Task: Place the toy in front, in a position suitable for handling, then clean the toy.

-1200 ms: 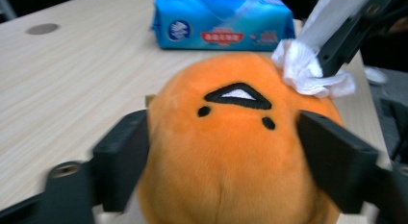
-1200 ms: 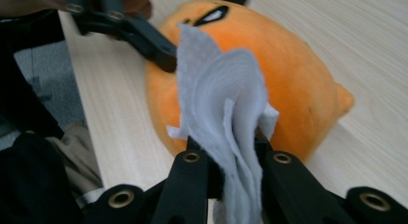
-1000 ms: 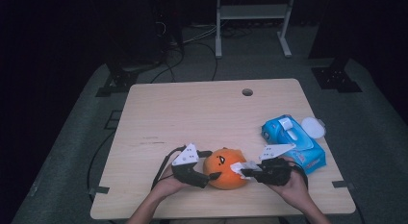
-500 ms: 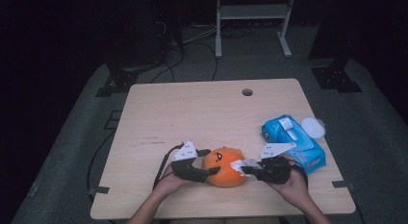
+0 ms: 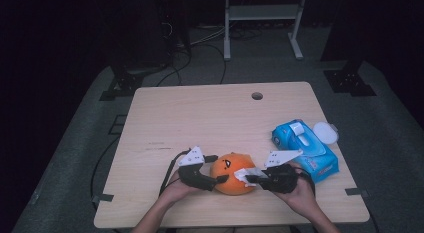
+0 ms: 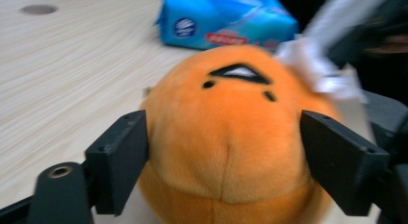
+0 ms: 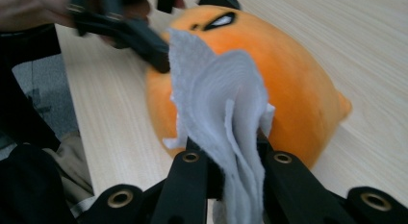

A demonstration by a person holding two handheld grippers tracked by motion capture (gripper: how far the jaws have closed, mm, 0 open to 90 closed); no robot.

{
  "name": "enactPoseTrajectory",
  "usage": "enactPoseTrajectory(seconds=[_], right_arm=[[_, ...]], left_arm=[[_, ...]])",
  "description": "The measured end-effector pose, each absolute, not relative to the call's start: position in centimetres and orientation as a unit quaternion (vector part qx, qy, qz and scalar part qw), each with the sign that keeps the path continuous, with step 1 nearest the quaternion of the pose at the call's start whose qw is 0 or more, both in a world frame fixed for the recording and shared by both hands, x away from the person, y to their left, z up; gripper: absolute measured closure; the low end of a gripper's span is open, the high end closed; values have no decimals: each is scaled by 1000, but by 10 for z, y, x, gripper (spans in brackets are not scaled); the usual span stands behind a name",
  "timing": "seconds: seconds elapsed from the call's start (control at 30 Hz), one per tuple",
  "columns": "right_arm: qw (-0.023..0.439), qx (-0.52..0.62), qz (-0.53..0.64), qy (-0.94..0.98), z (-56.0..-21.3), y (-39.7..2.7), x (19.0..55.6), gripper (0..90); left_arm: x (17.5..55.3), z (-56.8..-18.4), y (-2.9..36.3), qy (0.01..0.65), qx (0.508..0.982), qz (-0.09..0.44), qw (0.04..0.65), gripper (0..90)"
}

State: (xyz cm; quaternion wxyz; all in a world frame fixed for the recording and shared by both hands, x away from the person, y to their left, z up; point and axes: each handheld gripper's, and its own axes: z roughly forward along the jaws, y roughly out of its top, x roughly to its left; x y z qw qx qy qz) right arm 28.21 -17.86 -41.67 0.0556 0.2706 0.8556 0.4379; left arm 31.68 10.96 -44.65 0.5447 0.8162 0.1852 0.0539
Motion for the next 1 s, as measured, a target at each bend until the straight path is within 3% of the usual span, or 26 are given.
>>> enactPoseTrajectory(seconds=[0.17,0.33,0.5,0.73,0.8,0.9,1.0], right_arm=[[60,284,436,852,-420,-184,289,832],[67,283,442,849,-415,-180,285,832],[79,248,440,860,-409,-167,278,830],[82,291,426,853,-420,-196,290,831],[79,293,426,852,-421,-198,290,830],[67,289,430,853,-422,-193,285,831],[49,257,435,862,-419,-174,275,831]], left_arm=[[310,-441,114,137,838,55,526,157],[313,-446,112,160,838,71,517,239],[316,-449,114,171,832,68,523,260],[318,-449,112,184,826,61,530,264],[319,-448,111,193,822,52,533,250],[321,-446,103,229,809,15,541,122],[322,-448,100,224,813,28,538,136]])
